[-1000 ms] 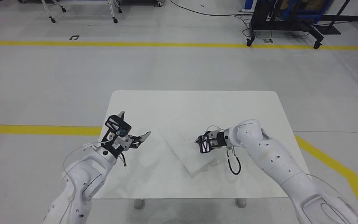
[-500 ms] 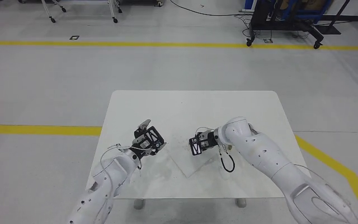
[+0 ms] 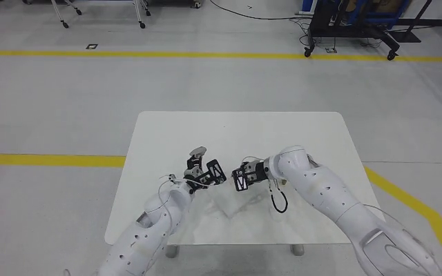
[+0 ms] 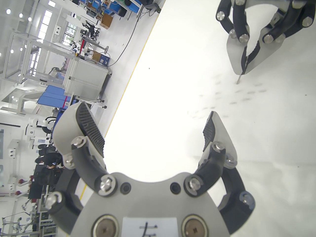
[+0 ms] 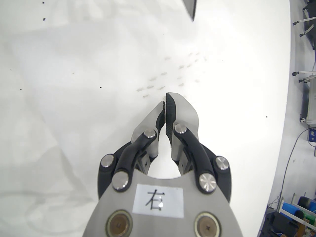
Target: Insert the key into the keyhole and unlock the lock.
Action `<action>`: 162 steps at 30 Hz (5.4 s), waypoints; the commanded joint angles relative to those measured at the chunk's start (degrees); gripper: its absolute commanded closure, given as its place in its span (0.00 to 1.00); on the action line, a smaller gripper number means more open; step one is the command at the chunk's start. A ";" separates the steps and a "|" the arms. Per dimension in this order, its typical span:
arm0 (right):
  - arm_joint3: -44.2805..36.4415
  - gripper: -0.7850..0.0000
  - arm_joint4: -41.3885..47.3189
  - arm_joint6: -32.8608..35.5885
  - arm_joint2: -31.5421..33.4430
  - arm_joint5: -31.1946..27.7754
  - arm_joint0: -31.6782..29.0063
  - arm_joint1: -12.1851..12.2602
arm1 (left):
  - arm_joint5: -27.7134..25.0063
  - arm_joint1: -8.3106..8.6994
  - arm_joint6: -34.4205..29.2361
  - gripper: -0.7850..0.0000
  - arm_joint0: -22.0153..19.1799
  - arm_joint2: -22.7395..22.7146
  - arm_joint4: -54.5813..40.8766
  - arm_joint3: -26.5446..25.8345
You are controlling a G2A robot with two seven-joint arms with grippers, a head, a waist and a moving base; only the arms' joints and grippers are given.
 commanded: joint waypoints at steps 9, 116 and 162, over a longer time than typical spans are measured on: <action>-5.48 1.00 1.68 -1.80 6.16 -2.99 -4.09 3.35 | -1.43 -2.02 -3.64 0.00 -5.69 4.09 -0.58 6.03; -7.77 1.00 23.82 -27.67 3.56 -6.70 -6.66 14.83 | -31.84 -3.10 13.70 0.77 -7.20 -0.90 -43.01 10.13; -5.11 1.00 23.61 -28.90 -5.99 -5.47 -0.20 15.73 | -32.40 -1.89 12.66 0.82 -6.61 -0.60 -44.18 8.90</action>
